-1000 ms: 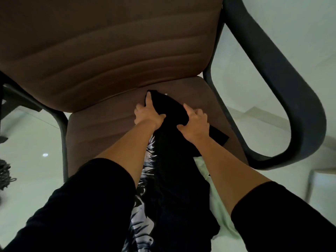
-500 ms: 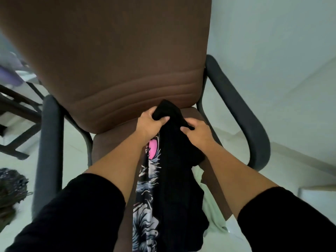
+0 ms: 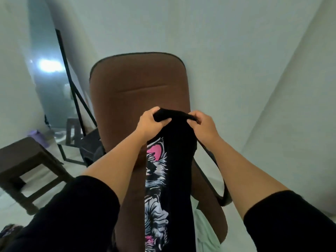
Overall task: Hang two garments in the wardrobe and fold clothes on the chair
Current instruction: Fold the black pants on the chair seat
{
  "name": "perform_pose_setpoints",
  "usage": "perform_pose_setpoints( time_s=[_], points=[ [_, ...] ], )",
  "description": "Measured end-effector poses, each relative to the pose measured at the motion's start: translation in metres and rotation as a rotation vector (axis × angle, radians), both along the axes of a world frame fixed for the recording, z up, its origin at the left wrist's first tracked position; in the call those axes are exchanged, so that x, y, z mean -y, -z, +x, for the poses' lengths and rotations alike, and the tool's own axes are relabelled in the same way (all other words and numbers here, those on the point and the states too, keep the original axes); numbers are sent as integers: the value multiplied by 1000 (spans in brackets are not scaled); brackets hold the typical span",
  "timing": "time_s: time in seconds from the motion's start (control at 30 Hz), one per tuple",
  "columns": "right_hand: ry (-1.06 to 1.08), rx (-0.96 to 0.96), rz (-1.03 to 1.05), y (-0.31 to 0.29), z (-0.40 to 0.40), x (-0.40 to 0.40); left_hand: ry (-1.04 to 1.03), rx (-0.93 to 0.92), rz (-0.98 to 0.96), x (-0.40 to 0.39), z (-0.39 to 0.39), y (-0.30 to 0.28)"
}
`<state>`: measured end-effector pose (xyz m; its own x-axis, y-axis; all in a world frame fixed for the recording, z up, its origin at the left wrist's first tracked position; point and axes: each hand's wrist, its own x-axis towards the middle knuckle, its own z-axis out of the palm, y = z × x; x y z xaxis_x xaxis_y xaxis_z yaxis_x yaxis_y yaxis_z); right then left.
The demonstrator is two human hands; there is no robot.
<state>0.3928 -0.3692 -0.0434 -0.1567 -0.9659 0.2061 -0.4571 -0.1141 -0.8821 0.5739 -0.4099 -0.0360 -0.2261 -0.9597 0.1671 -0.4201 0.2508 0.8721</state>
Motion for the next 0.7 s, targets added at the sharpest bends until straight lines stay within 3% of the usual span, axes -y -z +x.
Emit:
perform_pose_setpoints(
  time_s=[0.13,0.27,0.37,0.5,0.7],
  points=[
    [129,-24,-144,-67,9,-50,8,63,-186,-45,33,-68],
    [290,7,-256,-118,6,-95,39,383,-290,-76,66,-119],
    [334,-43,-300,-148,8,-120,4,463,-425,-91,73,-139],
    [455,25,-347,-176,3,-140,63,436,-348,-107,80,-144],
    [540,18,-370,-211,-24,-149,178,597,-201,-109,93,-127]
  ],
)
